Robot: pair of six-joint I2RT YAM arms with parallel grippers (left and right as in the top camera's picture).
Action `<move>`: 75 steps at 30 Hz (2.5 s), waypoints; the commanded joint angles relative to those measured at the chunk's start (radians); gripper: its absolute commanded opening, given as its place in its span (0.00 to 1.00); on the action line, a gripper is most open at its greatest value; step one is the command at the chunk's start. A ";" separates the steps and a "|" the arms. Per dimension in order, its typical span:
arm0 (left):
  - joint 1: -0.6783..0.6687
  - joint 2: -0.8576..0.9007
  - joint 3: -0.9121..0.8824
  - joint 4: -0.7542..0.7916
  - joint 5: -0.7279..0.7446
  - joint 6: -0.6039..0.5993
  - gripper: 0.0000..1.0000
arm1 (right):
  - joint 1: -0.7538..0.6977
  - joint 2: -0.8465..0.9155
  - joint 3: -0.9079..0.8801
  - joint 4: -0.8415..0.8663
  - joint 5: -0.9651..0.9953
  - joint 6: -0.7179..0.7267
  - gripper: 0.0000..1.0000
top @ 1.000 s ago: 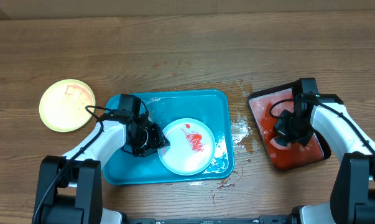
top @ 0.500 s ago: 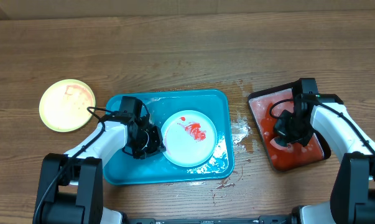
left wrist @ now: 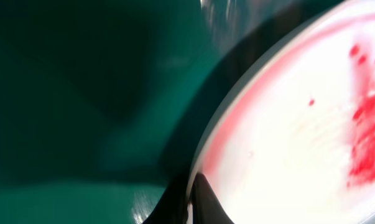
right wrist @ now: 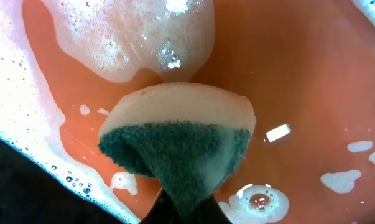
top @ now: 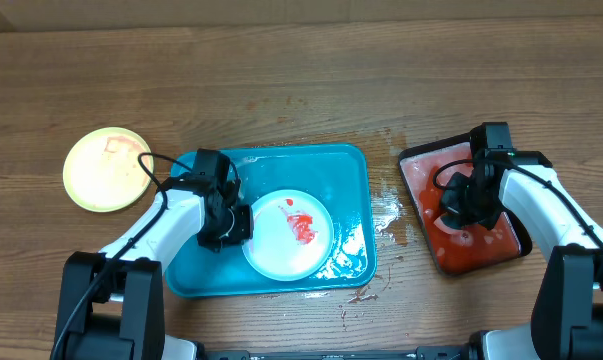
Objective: Clean dirty plates on tray and stack at the side
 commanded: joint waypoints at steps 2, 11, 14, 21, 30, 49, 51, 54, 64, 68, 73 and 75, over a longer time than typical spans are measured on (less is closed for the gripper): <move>0.006 0.040 -0.023 0.109 -0.224 0.092 0.04 | -0.005 0.000 0.017 0.022 0.002 -0.010 0.04; 0.006 0.040 -0.023 0.134 -0.206 0.103 0.04 | -0.005 -0.020 0.019 0.074 -0.022 -0.060 0.04; 0.006 0.040 -0.023 0.135 -0.205 0.107 0.04 | -0.005 -0.032 0.026 0.073 -0.022 -0.060 0.04; 0.006 0.040 -0.023 0.134 -0.205 0.106 0.04 | -0.006 0.009 -0.011 0.096 -0.025 -0.003 0.04; 0.006 0.040 -0.023 0.134 -0.187 0.106 0.04 | -0.006 0.085 -0.019 0.127 -0.025 0.000 0.04; 0.006 0.040 -0.023 0.127 -0.186 0.090 0.04 | -0.005 -0.050 0.124 -0.010 0.005 -0.034 0.04; 0.006 0.040 -0.023 0.127 -0.185 0.090 0.04 | -0.005 -0.097 0.161 -0.023 0.025 -0.037 0.04; 0.006 0.040 -0.023 0.127 -0.182 0.090 0.04 | -0.005 -0.147 0.188 -0.037 0.024 -0.061 0.04; 0.006 0.040 -0.023 0.128 -0.179 0.090 0.04 | -0.005 -0.164 0.150 -0.197 0.236 0.247 0.04; 0.006 0.040 -0.023 0.130 -0.179 0.090 0.04 | -0.005 -0.161 0.126 -0.201 0.251 0.273 0.04; 0.006 0.040 -0.023 0.135 -0.179 0.087 0.04 | -0.005 -0.158 0.103 -0.190 0.257 0.286 0.04; 0.006 0.040 -0.023 0.135 -0.179 0.087 0.04 | -0.005 -0.158 0.096 -0.170 0.227 0.263 0.04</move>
